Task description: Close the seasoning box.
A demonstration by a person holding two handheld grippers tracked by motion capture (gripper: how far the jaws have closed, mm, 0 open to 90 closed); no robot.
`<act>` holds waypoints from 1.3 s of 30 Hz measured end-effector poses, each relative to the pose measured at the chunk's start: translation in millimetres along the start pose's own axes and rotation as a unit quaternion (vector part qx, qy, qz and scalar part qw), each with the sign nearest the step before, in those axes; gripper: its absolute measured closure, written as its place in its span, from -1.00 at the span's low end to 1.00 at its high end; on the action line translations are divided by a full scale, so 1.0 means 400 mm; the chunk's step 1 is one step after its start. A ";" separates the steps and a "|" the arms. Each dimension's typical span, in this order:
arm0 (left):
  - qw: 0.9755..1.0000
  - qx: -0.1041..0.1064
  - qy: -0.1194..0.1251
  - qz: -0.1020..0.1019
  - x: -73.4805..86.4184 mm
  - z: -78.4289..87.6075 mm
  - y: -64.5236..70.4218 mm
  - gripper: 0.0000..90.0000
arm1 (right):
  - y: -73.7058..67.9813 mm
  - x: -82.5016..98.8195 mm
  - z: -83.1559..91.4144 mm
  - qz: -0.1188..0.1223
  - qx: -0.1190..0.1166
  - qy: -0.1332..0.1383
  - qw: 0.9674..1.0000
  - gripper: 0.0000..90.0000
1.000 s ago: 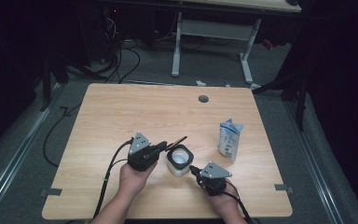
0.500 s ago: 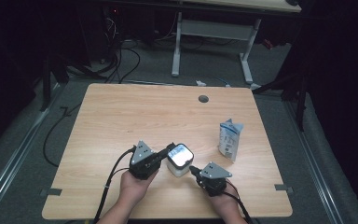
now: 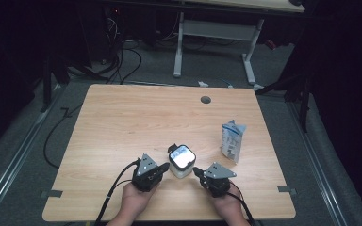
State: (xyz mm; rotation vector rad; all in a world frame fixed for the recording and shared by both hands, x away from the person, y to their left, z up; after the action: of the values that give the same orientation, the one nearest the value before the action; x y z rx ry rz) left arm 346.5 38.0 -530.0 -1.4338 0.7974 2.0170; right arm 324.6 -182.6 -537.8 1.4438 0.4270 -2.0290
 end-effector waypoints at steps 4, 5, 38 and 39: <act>1.000 -0.001 0.003 0.003 0.003 -0.008 0.003 1.00 | 0.004 0.004 -0.002 -0.008 0.002 -0.004 1.000 1.00; 1.000 -0.002 0.003 0.003 0.003 -0.009 0.002 1.00 | 0.006 0.005 -0.002 -0.007 0.002 -0.004 1.000 1.00; 1.000 -0.011 0.004 0.018 -0.038 -0.112 -0.029 1.00 | 0.066 0.016 0.014 -0.030 0.037 -0.002 0.999 1.00; 1.000 -0.011 0.005 0.018 -0.039 -0.113 -0.029 1.00 | 0.066 0.016 0.014 -0.030 0.038 -0.002 0.999 1.00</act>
State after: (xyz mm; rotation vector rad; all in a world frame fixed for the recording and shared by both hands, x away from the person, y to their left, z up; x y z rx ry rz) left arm 388.3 11.8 -529.0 -1.4523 0.8128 2.0544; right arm 335.9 -208.0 -539.5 1.4882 0.4000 -2.1147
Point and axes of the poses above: each handheld gripper's, and its own axes: z roughly backward along the jaws, x roughly out of its underside, y roughly to its right, the point moved 3 cm from there along -z, roughly forward along the jaws, and after that the axes turned 12 degrees about y, right-handed, at the moved point
